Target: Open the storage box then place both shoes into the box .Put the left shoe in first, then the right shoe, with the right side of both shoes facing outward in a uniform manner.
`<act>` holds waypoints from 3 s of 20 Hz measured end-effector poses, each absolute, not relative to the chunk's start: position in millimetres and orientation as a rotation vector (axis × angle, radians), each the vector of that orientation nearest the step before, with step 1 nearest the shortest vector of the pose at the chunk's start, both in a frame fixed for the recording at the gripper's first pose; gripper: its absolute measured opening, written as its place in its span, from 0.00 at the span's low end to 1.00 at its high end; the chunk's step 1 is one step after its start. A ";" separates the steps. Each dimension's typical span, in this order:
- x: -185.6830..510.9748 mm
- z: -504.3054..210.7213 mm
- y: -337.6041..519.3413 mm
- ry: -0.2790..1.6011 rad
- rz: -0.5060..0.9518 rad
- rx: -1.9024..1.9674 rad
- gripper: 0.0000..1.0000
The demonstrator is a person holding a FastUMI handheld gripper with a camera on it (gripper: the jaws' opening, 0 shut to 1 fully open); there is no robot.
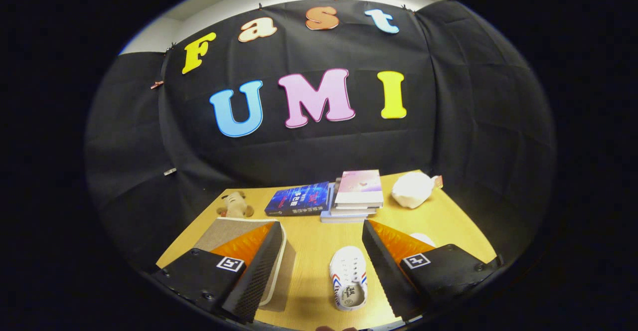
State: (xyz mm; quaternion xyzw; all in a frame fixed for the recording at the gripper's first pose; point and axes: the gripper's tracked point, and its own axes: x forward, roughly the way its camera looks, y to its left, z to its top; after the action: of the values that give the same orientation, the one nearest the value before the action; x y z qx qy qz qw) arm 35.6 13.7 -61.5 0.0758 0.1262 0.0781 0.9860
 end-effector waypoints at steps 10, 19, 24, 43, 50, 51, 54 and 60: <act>35.5 -140.0 58.1 0.636 0.516 0.448 0.98; 6.0 -205.4 107.1 0.923 0.844 0.673 0.98; 0.2 -216.5 129.9 1.011 0.958 0.799 0.98; 2.8 -155.3 133.7 1.099 1.063 1.228 0.96; -2.2 -121.5 128.4 1.082 1.073 1.302 0.73; -4.7 -120.1 130.7 1.083 1.080 1.288 0.73; -5.9 -118.8 142.3 1.091 1.077 1.253 0.46; 3.6 -124.2 156.5 1.038 0.923 1.143 0.05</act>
State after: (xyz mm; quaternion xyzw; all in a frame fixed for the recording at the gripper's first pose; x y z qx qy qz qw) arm 3.6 156.5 -124.2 0.4974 0.4519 0.4017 0.6221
